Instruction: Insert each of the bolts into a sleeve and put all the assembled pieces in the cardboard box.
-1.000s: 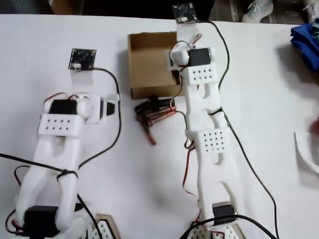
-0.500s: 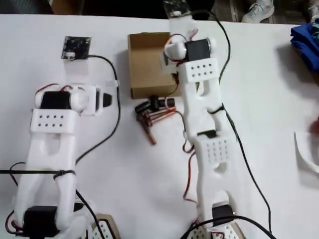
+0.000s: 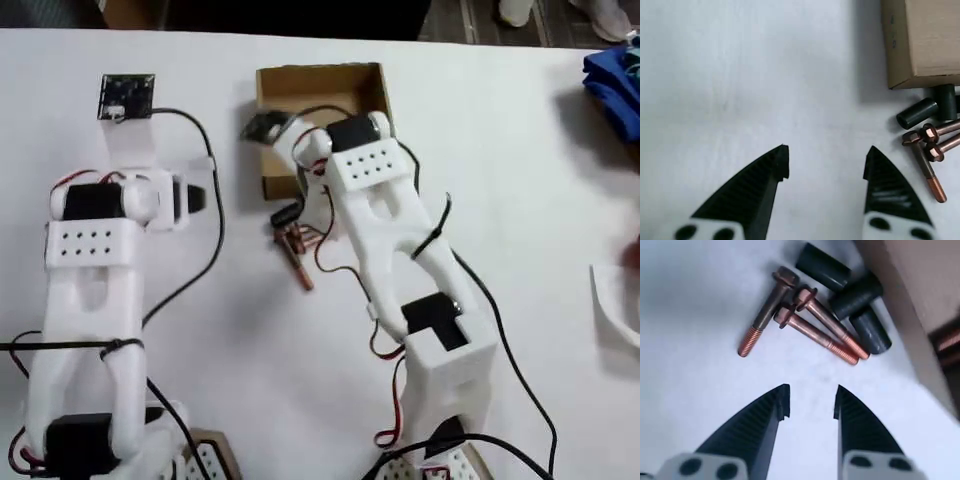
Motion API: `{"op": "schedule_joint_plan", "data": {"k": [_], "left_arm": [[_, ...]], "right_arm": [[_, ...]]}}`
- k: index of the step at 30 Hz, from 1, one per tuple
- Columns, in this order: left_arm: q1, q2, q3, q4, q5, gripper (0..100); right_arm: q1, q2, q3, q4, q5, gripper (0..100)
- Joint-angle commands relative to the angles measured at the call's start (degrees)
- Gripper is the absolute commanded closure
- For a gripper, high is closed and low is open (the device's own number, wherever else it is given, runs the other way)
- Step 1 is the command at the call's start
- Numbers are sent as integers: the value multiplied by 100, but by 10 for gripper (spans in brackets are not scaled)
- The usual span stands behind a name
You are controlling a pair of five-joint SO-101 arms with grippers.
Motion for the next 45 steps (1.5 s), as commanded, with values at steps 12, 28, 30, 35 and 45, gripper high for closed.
{"op": "schedule_joint_plan", "data": {"k": [12,28,30,35,45], "left_arm": [[-62,-79,-242,149,-35,744],[-62,-79,-233,149,-44,744],[-62,-79,-233,149,-44,744],[-62,-79,-189,149,-44,744],[-62,-79,-101,114,-44,744]], "right_arm": [[189,1103,-53,-1033,1908,861],[207,1138,-255,-1604,2637,861],[215,1270,-299,-1692,2637,861],[259,1631,-554,-1771,2611,861],[286,1745,-633,-1789,2611,861]]}}
